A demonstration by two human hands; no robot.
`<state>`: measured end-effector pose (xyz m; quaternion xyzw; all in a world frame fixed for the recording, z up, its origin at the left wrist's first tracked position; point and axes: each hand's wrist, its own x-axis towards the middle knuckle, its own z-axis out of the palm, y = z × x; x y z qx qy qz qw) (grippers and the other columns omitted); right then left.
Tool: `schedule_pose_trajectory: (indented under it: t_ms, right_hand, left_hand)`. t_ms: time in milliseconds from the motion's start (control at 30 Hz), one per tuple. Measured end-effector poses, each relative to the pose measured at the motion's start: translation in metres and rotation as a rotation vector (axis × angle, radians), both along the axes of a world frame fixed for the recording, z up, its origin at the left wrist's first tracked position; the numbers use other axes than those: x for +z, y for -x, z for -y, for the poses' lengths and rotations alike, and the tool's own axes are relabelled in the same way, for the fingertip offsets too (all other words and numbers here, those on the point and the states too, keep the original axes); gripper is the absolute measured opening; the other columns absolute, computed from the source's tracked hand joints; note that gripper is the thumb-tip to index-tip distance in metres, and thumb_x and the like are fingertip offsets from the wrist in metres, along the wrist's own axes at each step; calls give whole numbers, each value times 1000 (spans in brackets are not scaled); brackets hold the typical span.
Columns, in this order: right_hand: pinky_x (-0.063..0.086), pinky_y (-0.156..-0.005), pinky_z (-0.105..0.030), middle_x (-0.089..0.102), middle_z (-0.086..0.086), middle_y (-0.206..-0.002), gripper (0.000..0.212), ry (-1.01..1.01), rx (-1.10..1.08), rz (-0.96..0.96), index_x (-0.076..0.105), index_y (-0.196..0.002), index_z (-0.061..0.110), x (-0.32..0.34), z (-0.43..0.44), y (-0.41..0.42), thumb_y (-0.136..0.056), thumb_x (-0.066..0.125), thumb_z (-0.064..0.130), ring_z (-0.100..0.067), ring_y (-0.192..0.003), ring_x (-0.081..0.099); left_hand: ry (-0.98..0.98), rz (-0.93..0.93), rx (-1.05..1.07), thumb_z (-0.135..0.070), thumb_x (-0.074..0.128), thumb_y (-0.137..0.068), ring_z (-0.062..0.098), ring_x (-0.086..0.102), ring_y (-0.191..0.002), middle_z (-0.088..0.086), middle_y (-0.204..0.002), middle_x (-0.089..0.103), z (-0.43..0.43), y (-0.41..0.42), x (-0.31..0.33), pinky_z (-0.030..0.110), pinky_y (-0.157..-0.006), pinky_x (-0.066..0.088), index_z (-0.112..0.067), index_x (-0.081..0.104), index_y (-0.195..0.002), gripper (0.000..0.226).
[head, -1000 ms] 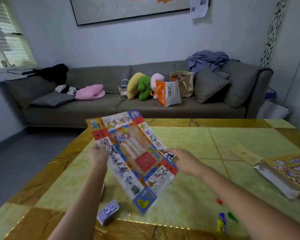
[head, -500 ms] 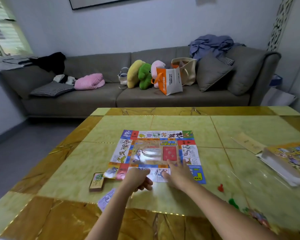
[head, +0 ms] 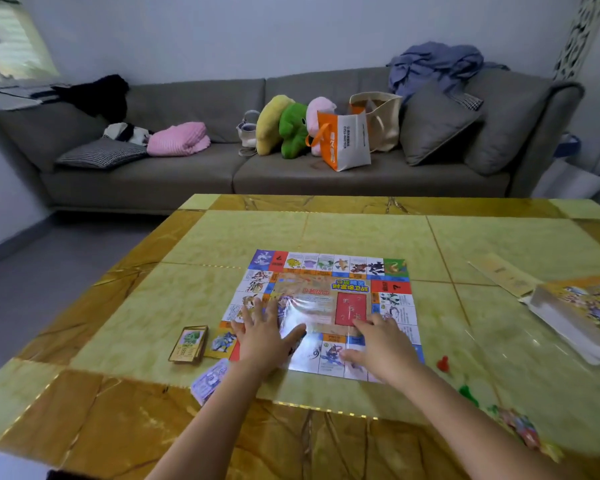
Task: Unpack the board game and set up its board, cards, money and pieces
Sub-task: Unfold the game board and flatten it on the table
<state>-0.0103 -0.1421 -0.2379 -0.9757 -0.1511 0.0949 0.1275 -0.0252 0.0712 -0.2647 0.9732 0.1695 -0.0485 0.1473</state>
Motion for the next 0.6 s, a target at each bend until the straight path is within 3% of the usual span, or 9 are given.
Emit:
schedule_pose_trajectory:
  t_ms: [100,200,333,600]
  right_hand:
    - [37,-104,-37,32,-6,-147,77,-80,-39,-17,28,-147,21,2,3,-2,-85,55,60,-27,-133,30]
    - [23,-113,-40,13,-12,-156,85,-61,-61,-41,15,-151,21,1,3,-5,-86,52,62,-33,-143,12]
    - [2,-118,-44,-15,-13,-158,89,-16,-34,-100,-1,-153,25,-11,-1,2,-88,40,68,-36,-145,-11]
    - [-3,-117,-43,-14,-14,-158,88,19,-48,-54,-5,-153,24,-24,-8,31,-87,31,72,-35,-145,-12]
  left_hand:
    - [75,61,23,-60,29,-95,30,-7,-147,6,-161,0,-2,5,1,52,-115,-5,-26,14,-152,68]
    - [100,90,53,-45,28,-100,28,-3,-147,8,-161,3,-9,10,0,47,-117,-1,-20,15,-152,59]
    - [69,79,63,-43,25,-101,29,-4,-147,9,-161,1,-11,21,-1,46,-117,-1,-18,11,-153,59]
    - [58,73,68,-40,33,-99,29,2,-147,9,-160,9,-13,43,1,48,-116,3,-16,21,-150,57]
